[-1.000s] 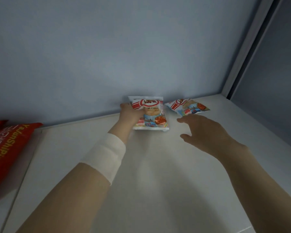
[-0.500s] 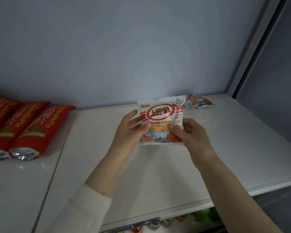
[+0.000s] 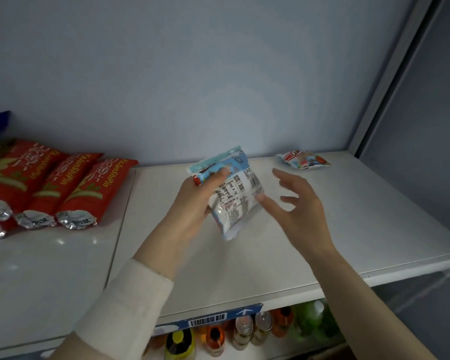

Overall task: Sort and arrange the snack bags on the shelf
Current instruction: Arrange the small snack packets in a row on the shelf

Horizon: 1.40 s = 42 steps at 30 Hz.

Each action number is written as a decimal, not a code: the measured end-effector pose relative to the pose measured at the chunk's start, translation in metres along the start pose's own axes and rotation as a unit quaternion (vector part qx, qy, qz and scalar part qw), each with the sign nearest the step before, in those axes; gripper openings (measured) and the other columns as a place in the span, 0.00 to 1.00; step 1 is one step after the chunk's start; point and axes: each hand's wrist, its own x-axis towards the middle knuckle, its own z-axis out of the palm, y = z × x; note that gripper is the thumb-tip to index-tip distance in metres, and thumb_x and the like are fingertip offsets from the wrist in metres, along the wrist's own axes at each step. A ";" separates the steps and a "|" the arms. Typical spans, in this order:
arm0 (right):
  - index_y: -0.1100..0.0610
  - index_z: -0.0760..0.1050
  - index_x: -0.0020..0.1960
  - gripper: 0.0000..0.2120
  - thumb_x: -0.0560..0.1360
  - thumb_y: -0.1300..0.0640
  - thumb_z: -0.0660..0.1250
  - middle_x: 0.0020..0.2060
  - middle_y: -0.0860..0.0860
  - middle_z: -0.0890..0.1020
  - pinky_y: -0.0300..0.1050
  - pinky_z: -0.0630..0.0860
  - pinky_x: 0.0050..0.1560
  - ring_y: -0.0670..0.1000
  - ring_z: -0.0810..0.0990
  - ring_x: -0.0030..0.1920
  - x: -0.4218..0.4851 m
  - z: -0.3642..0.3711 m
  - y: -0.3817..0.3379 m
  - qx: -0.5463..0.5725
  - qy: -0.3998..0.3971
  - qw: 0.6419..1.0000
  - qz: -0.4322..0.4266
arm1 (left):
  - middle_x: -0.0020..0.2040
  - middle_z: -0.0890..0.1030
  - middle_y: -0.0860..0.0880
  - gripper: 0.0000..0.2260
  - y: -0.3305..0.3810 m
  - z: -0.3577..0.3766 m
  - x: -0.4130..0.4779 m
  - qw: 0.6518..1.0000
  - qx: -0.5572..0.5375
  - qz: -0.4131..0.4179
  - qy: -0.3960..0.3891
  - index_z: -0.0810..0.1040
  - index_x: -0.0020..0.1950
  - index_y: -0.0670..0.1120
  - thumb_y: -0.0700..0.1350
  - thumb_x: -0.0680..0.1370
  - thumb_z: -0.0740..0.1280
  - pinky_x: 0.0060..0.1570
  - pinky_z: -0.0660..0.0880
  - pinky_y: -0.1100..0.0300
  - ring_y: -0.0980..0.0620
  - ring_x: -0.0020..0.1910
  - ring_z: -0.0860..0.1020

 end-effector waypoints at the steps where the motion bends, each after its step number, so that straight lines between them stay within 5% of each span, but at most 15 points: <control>1: 0.49 0.71 0.65 0.27 0.68 0.51 0.73 0.59 0.44 0.74 0.30 0.74 0.49 0.41 0.75 0.54 0.001 -0.002 -0.001 0.025 -0.020 0.998 0.058 | 0.52 0.84 0.44 0.09 0.001 -0.004 -0.002 0.999 -0.012 -0.010 -0.029 0.80 0.55 0.43 0.42 0.76 0.66 0.57 0.76 0.49 0.46 0.52 0.82; 4: 0.50 0.75 0.60 0.20 0.69 0.50 0.71 0.57 0.46 0.81 0.47 0.76 0.60 0.48 0.79 0.57 -0.003 -0.004 -0.003 0.117 -0.132 0.971 0.161 | 0.54 0.83 0.42 0.12 0.004 -0.011 -0.008 0.994 -0.053 -0.030 -0.089 0.79 0.55 0.42 0.42 0.72 0.69 0.57 0.77 0.51 0.46 0.53 0.81; 6: 0.53 0.77 0.55 0.13 0.71 0.54 0.68 0.52 0.50 0.84 0.49 0.78 0.58 0.52 0.82 0.54 -0.010 -0.002 -0.008 0.208 -0.183 0.943 0.184 | 0.54 0.83 0.41 0.13 0.004 -0.014 -0.008 0.993 -0.064 -0.035 -0.097 0.79 0.55 0.42 0.43 0.71 0.70 0.57 0.77 0.52 0.46 0.53 0.82; 9: 0.54 0.78 0.50 0.08 0.71 0.58 0.70 0.49 0.52 0.85 0.47 0.81 0.52 0.54 0.83 0.51 -0.010 0.005 -0.010 0.242 -0.126 0.945 0.182 | 0.51 0.83 0.43 0.16 0.001 -0.015 -0.012 0.997 -0.049 -0.037 -0.040 0.77 0.58 0.42 0.46 0.72 0.68 0.54 0.77 0.52 0.46 0.51 0.80; 12: 0.53 0.77 0.46 0.09 0.68 0.59 0.74 0.41 0.46 0.82 0.32 0.77 0.44 0.41 0.81 0.41 -0.004 0.009 -0.006 0.085 0.002 0.993 0.083 | 0.58 0.78 0.46 0.19 -0.011 -0.013 -0.022 0.998 0.007 -0.037 0.052 0.72 0.65 0.44 0.50 0.76 0.65 0.56 0.75 0.53 0.48 0.58 0.76; 14: 0.55 0.77 0.49 0.12 0.67 0.60 0.75 0.40 0.45 0.81 0.23 0.71 0.38 0.37 0.78 0.38 -0.006 0.013 -0.004 -0.042 0.044 0.998 -0.031 | 0.53 0.79 0.52 0.09 -0.016 -0.008 -0.032 0.998 0.050 -0.015 0.047 0.77 0.53 0.49 0.51 0.77 0.63 0.59 0.73 0.54 0.51 0.58 0.75; 17: 0.60 0.78 0.54 0.17 0.67 0.59 0.75 0.45 0.54 0.82 0.38 0.78 0.41 0.50 0.81 0.43 -0.017 0.025 -0.001 -0.182 0.031 0.969 -0.165 | 0.51 0.80 0.52 0.10 -0.014 0.002 -0.037 0.998 0.051 -0.028 -0.014 0.77 0.48 0.52 0.56 0.73 0.64 0.59 0.73 0.56 0.52 0.57 0.77; 20: 0.58 0.77 0.59 0.23 0.66 0.53 0.74 0.50 0.55 0.81 0.50 0.81 0.39 0.56 0.81 0.48 -0.027 0.033 -0.006 -0.248 -0.035 0.948 -0.197 | 0.47 0.83 0.49 0.19 -0.005 0.003 -0.030 0.999 -0.008 -0.027 -0.019 0.78 0.53 0.46 0.57 0.69 0.65 0.48 0.78 0.58 0.53 0.46 0.82; 23: 0.55 0.72 0.65 0.32 0.64 0.48 0.76 0.60 0.52 0.78 0.44 0.76 0.53 0.53 0.77 0.59 -0.033 0.034 -0.016 -0.263 -0.118 0.941 -0.177 | 0.53 0.84 0.46 0.22 -0.002 -0.003 -0.024 1.000 -0.012 -0.017 -0.004 0.76 0.62 0.44 0.54 0.72 0.66 0.49 0.79 0.55 0.50 0.48 0.83; 26: 0.49 0.69 0.68 0.32 0.66 0.45 0.73 0.65 0.45 0.73 0.36 0.69 0.60 0.46 0.72 0.64 -0.032 0.030 -0.028 -0.253 -0.191 0.937 -0.146 | 0.54 0.83 0.47 0.14 -0.006 -0.019 -0.020 0.999 -0.006 -0.020 0.030 0.76 0.61 0.46 0.48 0.77 0.65 0.48 0.80 0.53 0.49 0.49 0.83; 33: 0.46 0.74 0.60 0.20 0.69 0.51 0.72 0.52 0.40 0.74 0.21 0.69 0.41 0.37 0.75 0.45 -0.011 0.045 -0.049 -0.160 -0.376 0.912 -0.040 | 0.43 0.84 0.50 0.05 -0.017 -0.083 -0.037 0.989 0.017 -0.086 0.122 0.78 0.48 0.47 0.42 0.79 0.62 0.42 0.80 0.55 0.53 0.36 0.84; 35: 0.46 0.72 0.62 0.22 0.70 0.49 0.71 0.54 0.41 0.76 0.23 0.69 0.39 0.37 0.74 0.44 -0.010 0.063 -0.057 -0.186 -0.411 0.891 -0.040 | 0.40 0.85 0.51 0.04 -0.009 -0.109 -0.046 0.985 0.042 -0.085 0.143 0.77 0.48 0.47 0.41 0.78 0.63 0.40 0.81 0.55 0.55 0.35 0.84; 42: 0.50 0.64 0.70 0.27 0.73 0.47 0.67 0.65 0.47 0.73 0.46 0.70 0.63 0.49 0.72 0.64 -0.035 0.154 -0.111 -0.319 -0.470 0.813 -0.130 | 0.49 0.82 0.49 0.02 0.037 -0.226 -0.093 0.957 0.175 -0.086 0.213 0.76 0.49 0.49 0.43 0.78 0.65 0.43 0.80 0.58 0.55 0.41 0.82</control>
